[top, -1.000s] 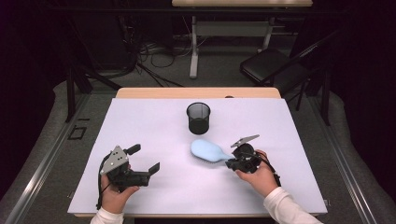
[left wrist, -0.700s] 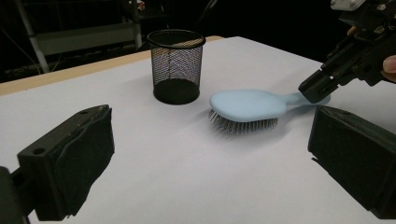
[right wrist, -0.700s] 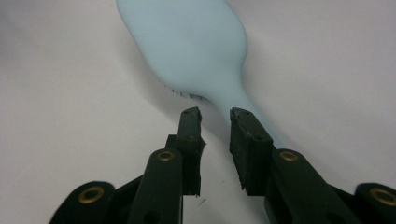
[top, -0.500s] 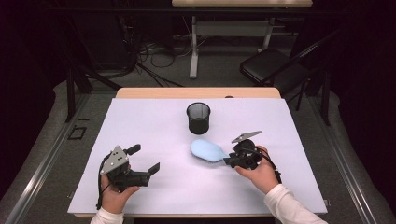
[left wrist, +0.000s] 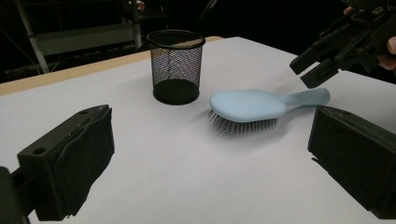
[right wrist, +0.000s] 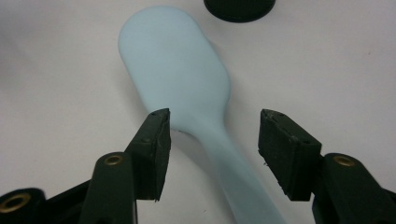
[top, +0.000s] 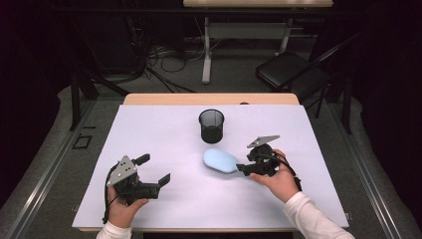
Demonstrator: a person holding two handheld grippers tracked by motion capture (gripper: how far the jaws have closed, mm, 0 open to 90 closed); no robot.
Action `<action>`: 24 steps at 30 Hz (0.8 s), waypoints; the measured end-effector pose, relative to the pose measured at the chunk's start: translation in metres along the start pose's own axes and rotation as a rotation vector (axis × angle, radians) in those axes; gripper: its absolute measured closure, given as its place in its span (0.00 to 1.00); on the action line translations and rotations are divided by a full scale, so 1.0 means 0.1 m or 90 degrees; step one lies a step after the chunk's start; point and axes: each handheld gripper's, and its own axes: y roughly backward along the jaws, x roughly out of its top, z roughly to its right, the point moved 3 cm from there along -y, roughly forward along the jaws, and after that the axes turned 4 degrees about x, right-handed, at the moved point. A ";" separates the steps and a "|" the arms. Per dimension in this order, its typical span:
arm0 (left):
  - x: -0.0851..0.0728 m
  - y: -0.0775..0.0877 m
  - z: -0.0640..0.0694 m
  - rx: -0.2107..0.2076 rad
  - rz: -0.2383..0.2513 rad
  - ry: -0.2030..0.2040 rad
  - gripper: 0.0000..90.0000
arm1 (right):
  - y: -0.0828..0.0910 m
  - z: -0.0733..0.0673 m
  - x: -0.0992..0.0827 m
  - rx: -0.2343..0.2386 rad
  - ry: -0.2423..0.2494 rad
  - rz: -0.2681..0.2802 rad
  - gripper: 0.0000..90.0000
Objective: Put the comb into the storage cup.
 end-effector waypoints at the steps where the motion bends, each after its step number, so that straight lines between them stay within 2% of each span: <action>1: 0.00 0.00 0.00 0.000 0.000 0.000 0.01 | 0.00 0.00 0.01 -0.001 0.007 0.007 0.47; 6: 0.00 0.00 0.00 0.000 0.000 0.000 0.01 | 0.02 0.01 0.06 -0.005 0.028 0.020 0.43; 11: 0.00 0.00 0.00 0.001 0.001 0.002 0.01 | 0.02 0.03 0.08 0.004 0.002 0.015 0.37; 18: 0.00 0.00 0.00 0.000 0.002 0.003 0.01 | 0.04 0.06 0.11 0.000 -0.009 0.013 0.25; 24: 0.00 -0.01 0.00 0.000 -0.003 0.005 0.01 | 0.03 0.07 0.13 0.015 -0.013 -0.001 0.18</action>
